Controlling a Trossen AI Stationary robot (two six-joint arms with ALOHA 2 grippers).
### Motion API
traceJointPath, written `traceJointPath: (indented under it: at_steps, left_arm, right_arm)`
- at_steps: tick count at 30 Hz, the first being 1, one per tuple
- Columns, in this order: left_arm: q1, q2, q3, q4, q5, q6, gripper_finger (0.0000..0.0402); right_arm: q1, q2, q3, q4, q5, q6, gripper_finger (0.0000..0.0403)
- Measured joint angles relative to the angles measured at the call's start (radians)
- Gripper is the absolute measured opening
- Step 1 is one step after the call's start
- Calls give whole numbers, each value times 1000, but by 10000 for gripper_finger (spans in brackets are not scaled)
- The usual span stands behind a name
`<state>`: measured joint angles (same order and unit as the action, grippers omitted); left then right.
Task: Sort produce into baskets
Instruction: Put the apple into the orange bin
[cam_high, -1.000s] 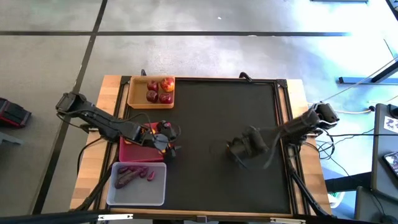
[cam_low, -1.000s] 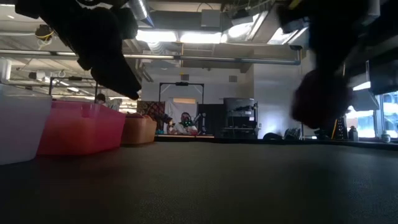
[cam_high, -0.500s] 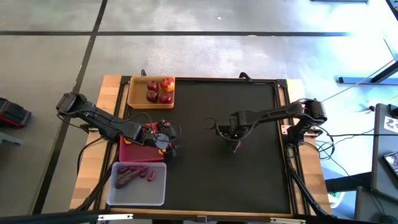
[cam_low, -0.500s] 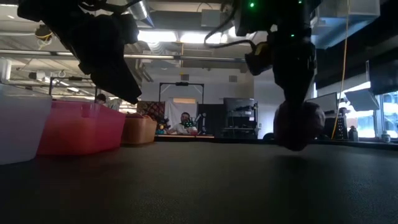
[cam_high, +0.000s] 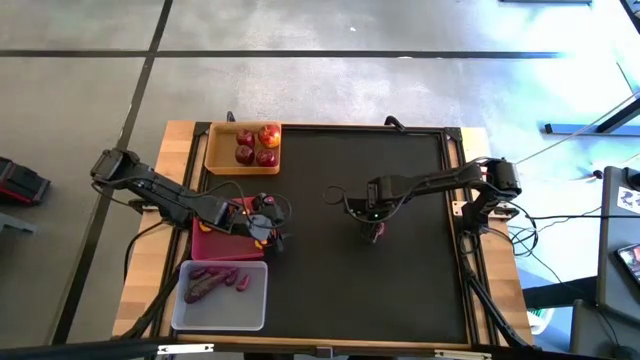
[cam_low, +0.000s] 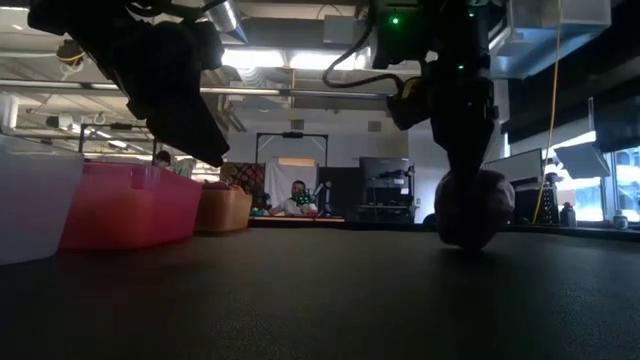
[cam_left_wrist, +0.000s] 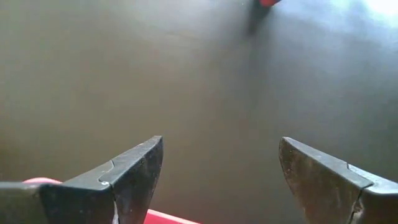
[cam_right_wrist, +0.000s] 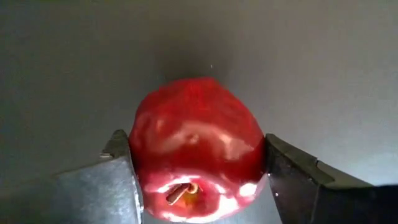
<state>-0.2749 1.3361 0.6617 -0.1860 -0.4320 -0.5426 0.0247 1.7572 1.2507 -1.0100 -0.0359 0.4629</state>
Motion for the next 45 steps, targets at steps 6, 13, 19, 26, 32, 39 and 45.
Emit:
traceJointPath:
  at_steps: [6, 13, 19, 26, 32, 39, 45]
  left_arm:
    - [0, 0, 0, 10, 0, 17, 315]
    - [0, 0, 0, 11, 0, 19, 315]
    - [0, 0, 0, 11, 0, 25, 315]
    - [2, 0, 0, 12, 0, 45, 315]
    - [2, 0, 0, 15, 5, 47, 315]
    - [3, 0, 25, 20, 10, 74, 315]
    - [28, 0, 41, 79, 35, 130, 315]
  right_arm:
    - [0, 2, 0, 36, 23, 0, 262]
    - [2, 8, -1, 49, 36, -17, 326]
    - [2, 4, 63, 18, 36, -30, 334]
    - [12, -2, 181, -119, 45, -57, 335]
    - [64, -107, 180, -151, 141, -38, 335]
    - [121, -297, 78, -128, 208, 42, 335]
    - [163, -483, -130, -12, 236, 120, 335]
